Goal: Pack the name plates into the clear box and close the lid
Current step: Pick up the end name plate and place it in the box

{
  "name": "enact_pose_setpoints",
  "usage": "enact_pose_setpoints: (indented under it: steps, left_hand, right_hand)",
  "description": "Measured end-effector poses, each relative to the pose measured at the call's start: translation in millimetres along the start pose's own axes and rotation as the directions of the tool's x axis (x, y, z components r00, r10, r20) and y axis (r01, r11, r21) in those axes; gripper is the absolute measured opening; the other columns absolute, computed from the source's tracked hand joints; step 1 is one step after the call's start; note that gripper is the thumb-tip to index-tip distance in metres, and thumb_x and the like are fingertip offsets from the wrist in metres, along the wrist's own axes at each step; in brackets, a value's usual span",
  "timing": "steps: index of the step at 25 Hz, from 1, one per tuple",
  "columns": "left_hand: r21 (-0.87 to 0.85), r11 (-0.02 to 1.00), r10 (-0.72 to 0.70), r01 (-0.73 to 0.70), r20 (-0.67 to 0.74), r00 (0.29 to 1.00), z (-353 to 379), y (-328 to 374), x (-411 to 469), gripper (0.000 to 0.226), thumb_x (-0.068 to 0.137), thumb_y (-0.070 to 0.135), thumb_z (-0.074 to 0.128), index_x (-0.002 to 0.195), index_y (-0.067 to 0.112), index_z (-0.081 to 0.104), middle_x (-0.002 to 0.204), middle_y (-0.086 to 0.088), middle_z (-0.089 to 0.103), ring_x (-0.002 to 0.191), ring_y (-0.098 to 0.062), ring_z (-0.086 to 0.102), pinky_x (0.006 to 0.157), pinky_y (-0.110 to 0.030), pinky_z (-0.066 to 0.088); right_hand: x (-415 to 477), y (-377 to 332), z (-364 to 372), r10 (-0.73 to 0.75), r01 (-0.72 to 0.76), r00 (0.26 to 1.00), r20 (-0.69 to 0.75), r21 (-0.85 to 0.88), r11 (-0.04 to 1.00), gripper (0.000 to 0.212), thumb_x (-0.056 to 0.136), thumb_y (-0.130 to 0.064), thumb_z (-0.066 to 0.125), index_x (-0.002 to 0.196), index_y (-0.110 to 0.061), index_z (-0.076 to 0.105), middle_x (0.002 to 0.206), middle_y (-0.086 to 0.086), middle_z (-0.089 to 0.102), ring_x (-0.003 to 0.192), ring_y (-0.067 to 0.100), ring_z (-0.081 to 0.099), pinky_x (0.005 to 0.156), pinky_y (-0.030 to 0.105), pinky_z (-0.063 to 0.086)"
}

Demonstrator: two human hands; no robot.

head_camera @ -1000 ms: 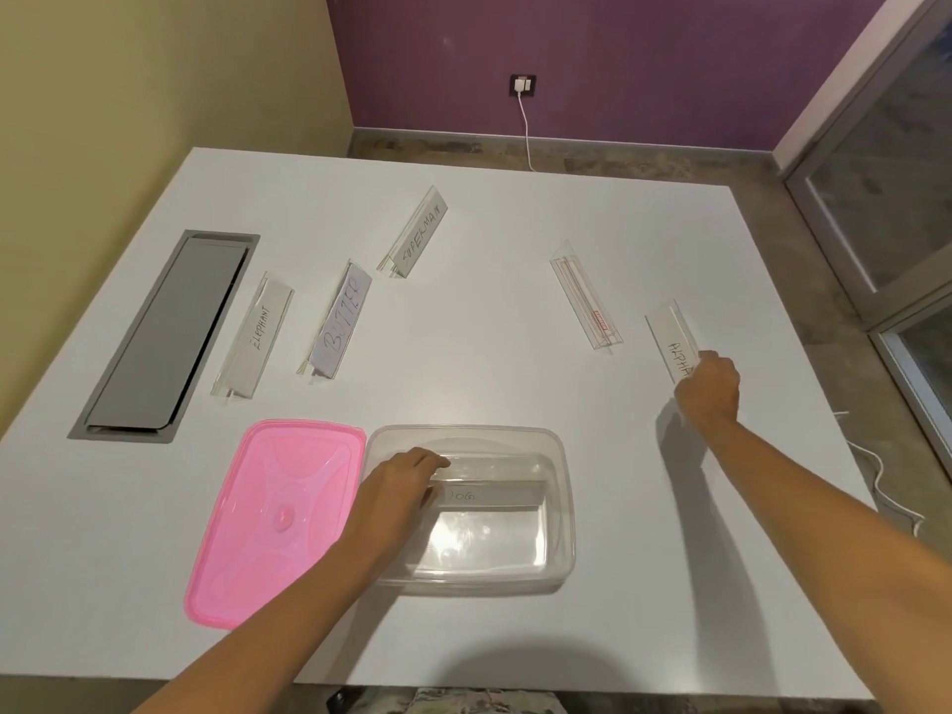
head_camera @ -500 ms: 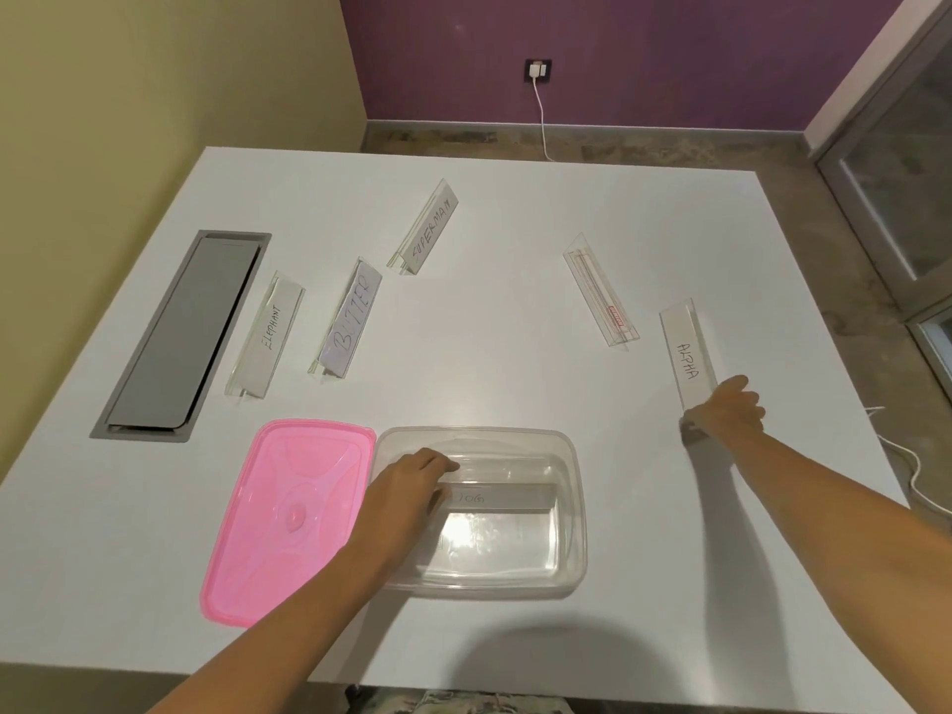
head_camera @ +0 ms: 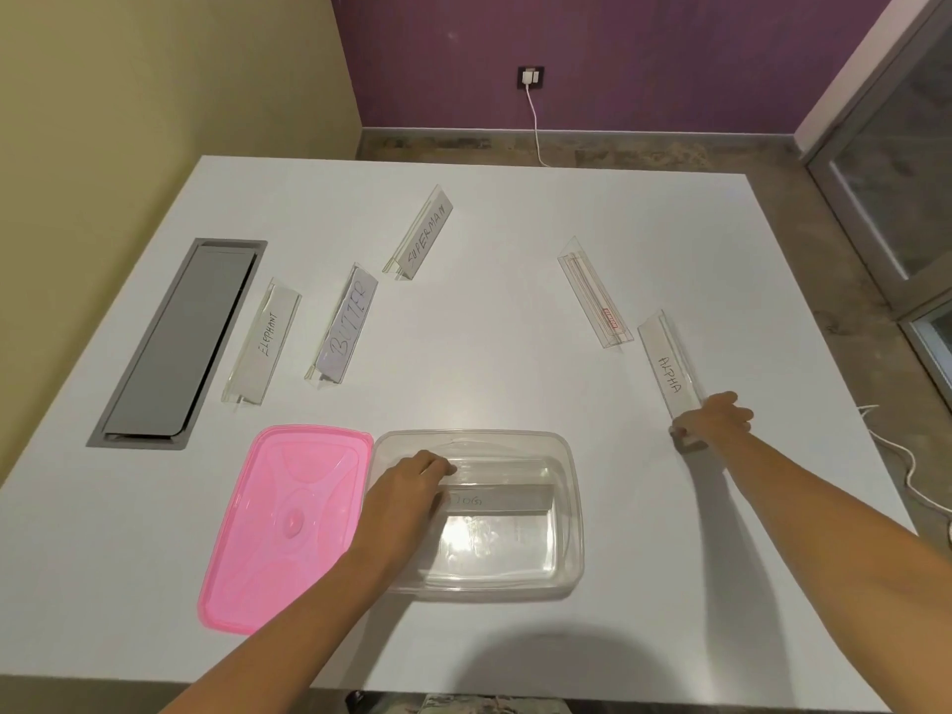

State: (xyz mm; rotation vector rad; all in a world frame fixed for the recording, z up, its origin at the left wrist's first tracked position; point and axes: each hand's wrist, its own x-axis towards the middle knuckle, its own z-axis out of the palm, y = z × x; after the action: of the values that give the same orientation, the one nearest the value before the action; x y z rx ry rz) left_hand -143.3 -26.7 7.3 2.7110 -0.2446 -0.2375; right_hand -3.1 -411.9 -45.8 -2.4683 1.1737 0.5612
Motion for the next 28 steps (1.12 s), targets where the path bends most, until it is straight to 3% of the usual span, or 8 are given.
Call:
enact_pose_setpoints:
  steps: [6,8,10,13,18,21,24,28]
  left_hand:
    - [0.023,1.0,-0.013,0.012,0.034,0.999,0,-1,0,0.033,0.088,0.011,0.056,0.121,0.018,0.056,0.127,0.004,0.057,0.108,-0.02,0.057,0.076,-0.035,0.053]
    - [0.033,0.999,-0.014,0.013,0.052,0.999,0,0,0,0.038,0.088,0.011,0.055,0.125,0.019,0.052,0.13,0.004,0.055,0.111,-0.02,0.054,0.078,-0.034,0.052]
    - [0.014,1.0,-0.002,0.001,0.05,0.999,-1,1,-2,0.042,0.088,0.012,0.056,0.129,0.02,0.049,0.132,0.004,0.053,0.115,-0.02,0.052,0.084,-0.032,0.051]
    - [-0.107,0.994,0.015,-0.018,-0.029,0.999,-6,2,-9,0.045,0.089,0.015,0.058,0.132,0.021,0.045,0.132,0.006,0.051,0.115,-0.015,0.052,0.084,-0.027,0.049]
    - [-0.453,0.885,-0.223,0.111,-0.203,0.953,-19,6,-17,0.046,0.086,0.015,0.065,0.127,0.022,0.045,0.109,0.005,0.049,0.083,-0.009,0.056,0.067,-0.011,0.041]
    - [-0.489,0.868,-0.269,0.089,-0.313,0.911,-25,2,-22,0.062,0.082,0.007,0.068,0.132,0.024,0.037,0.121,0.001,0.039,0.094,-0.009,0.05,0.075,-0.012,0.042]
    - [-0.327,0.945,-0.132,0.025,-0.31,0.942,-26,-6,-26,0.075,0.076,-0.005,0.069,0.135,0.027,0.035,0.139,-0.001,0.032,0.116,-0.006,0.039,0.094,-0.02,0.038]
    - [-0.011,1.0,0.024,-0.027,-0.228,0.973,-15,-17,-29,0.054,0.076,-0.002,0.07,0.123,0.021,0.056,0.131,-0.003,0.054,0.122,-0.021,0.05,0.111,-0.041,0.025]
  right_hand:
    - [-39,0,-12,-0.211,0.221,0.975,-0.064,0.238,0.946,0.057,0.078,-0.013,0.075,0.125,-0.002,0.044,0.13,0.018,0.033,0.108,0.039,0.056,0.077,0.031,0.045]
    - [-61,-4,-14,-0.261,0.276,0.961,-0.091,0.373,0.886,0.056,0.08,-0.016,0.074,0.127,-0.005,0.046,0.133,0.016,0.034,0.11,0.033,0.054,0.077,0.023,0.044]
    - [-84,-8,-17,-0.329,0.349,0.936,-0.124,0.449,0.823,0.055,0.08,-0.019,0.074,0.127,-0.007,0.048,0.132,0.014,0.035,0.109,0.03,0.054,0.085,0.029,0.047]
    - [-121,-10,-20,-0.498,0.504,0.853,-0.159,0.499,0.705,0.052,0.078,-0.015,0.076,0.124,-0.012,0.053,0.124,0.008,0.038,0.097,0.02,0.054,0.081,0.029,0.045]
    - [-175,-7,-15,-0.785,0.748,0.619,-0.017,0.315,0.584,0.053,0.075,-0.014,0.077,0.122,-0.022,0.056,0.115,-0.004,0.041,0.099,0.011,0.053,0.085,0.023,0.04]
    - [-198,-6,-6,-0.862,0.837,0.488,0.137,0.205,0.507,0.051,0.077,-0.019,0.075,0.122,-0.026,0.053,0.115,-0.008,0.039,0.102,0.01,0.054,0.085,0.024,0.044]
    - [-212,-9,10,-0.886,0.899,0.424,0.188,0.034,0.437,0.054,0.079,-0.023,0.073,0.126,-0.024,0.048,0.12,-0.007,0.038,0.099,0.016,0.053,0.087,0.029,0.048]
    - [-221,-20,31,-0.92,0.936,0.35,0.177,-0.098,0.338,0.055,0.081,-0.018,0.07,0.13,-0.017,0.045,0.122,-0.001,0.04,0.093,0.018,0.044,0.08,0.023,0.039]
